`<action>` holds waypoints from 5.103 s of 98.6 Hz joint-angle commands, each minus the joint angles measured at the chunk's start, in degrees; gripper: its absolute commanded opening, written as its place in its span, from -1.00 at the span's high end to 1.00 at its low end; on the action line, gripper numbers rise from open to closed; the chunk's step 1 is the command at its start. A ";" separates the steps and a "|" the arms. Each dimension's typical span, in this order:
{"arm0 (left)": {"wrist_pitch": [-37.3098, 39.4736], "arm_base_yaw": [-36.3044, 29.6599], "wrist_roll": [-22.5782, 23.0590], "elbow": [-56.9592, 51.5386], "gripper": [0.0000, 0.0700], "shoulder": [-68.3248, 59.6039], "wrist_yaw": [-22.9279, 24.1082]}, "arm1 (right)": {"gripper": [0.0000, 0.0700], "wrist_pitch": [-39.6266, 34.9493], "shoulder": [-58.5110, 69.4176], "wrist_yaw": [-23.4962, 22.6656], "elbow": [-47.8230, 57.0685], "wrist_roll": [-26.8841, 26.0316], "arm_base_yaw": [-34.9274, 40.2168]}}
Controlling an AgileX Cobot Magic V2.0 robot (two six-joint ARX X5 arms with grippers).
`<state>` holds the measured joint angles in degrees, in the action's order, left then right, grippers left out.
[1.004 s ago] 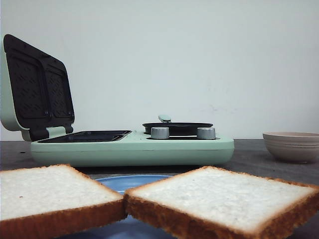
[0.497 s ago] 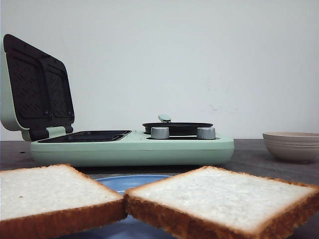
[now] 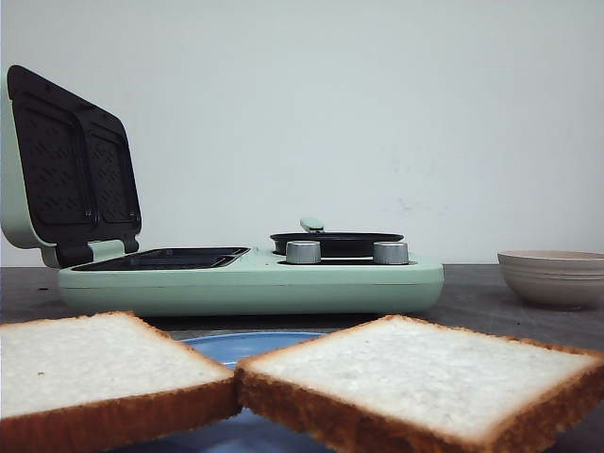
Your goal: Make breakfast with bread and shrimp
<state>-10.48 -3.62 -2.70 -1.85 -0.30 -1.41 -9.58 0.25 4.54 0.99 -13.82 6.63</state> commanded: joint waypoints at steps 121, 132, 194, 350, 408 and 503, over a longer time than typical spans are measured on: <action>-0.20 -0.17 -0.37 1.05 0.95 0.11 0.11 | 1.00 0.61 -0.04 0.02 -0.26 -0.55 0.79; -0.20 -0.17 -0.37 1.05 0.95 0.11 0.11 | 1.00 0.61 -0.04 0.04 -0.26 -0.55 0.79; -0.22 -0.15 -8.66 0.94 0.95 0.11 -0.15 | 1.00 6.78 -0.04 0.37 -0.24 -0.39 0.72; -24.24 -3.58 -14.88 -36.76 -0.15 -34.88 -12.94 | -0.46 -10.56 28.59 -26.82 37.59 -5.27 0.72; -47.23 -3.61 -12.50 -43.65 -0.15 -49.18 -25.53 | -0.46 -11.63 29.27 -30.62 37.75 -4.83 1.84; -46.88 -13.33 -5.42 -43.63 -0.27 -72.00 -26.12 | -0.46 -14.56 29.20 -31.71 37.75 -4.87 2.36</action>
<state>-57.23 -16.71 -8.88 -44.91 -70.96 -27.20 -24.64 29.34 -26.96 37.67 -19.33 8.86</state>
